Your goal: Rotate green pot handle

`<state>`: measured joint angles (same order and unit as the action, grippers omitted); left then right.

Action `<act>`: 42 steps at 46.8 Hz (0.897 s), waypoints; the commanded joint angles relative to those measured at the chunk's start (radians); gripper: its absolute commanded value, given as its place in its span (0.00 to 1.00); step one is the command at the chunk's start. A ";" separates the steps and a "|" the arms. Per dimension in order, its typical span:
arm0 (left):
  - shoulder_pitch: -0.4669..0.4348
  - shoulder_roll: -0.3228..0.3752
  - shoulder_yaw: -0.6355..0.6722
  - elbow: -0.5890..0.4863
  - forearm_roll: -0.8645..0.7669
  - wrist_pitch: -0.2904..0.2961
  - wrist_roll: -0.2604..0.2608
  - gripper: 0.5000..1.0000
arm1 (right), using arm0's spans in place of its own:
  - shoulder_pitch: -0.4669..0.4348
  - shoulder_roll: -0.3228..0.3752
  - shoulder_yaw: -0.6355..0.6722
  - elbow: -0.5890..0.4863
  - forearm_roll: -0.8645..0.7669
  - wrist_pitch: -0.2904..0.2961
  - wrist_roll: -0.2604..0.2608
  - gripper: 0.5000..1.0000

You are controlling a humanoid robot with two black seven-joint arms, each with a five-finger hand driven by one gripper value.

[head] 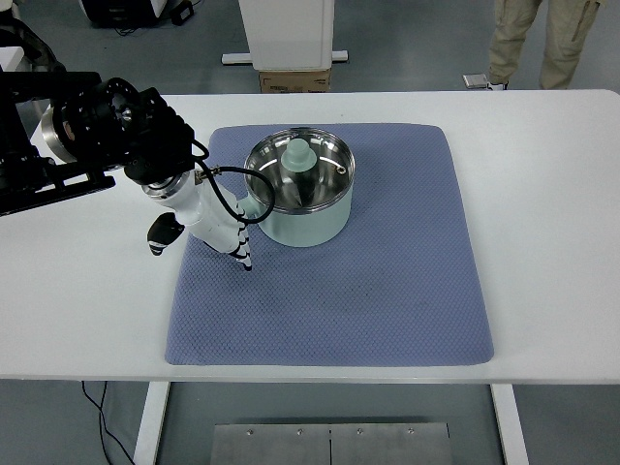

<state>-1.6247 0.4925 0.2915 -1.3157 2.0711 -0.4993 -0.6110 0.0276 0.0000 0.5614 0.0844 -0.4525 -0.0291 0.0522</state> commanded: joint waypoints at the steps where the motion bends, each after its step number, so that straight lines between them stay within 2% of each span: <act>1: -0.007 0.000 0.009 0.006 0.001 0.001 0.000 1.00 | 0.000 0.000 0.000 0.000 0.000 0.000 0.000 1.00; 20: -0.001 0.001 0.058 0.119 -0.003 0.042 0.000 1.00 | 0.000 0.000 0.000 0.000 0.000 -0.002 0.000 1.00; 42: 0.005 0.001 0.066 0.177 -0.009 0.073 0.000 1.00 | 0.000 0.000 0.000 0.000 0.000 0.000 0.000 1.00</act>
<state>-1.6193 0.4940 0.3573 -1.1426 2.0609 -0.4283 -0.6108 0.0276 0.0000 0.5614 0.0844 -0.4525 -0.0292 0.0522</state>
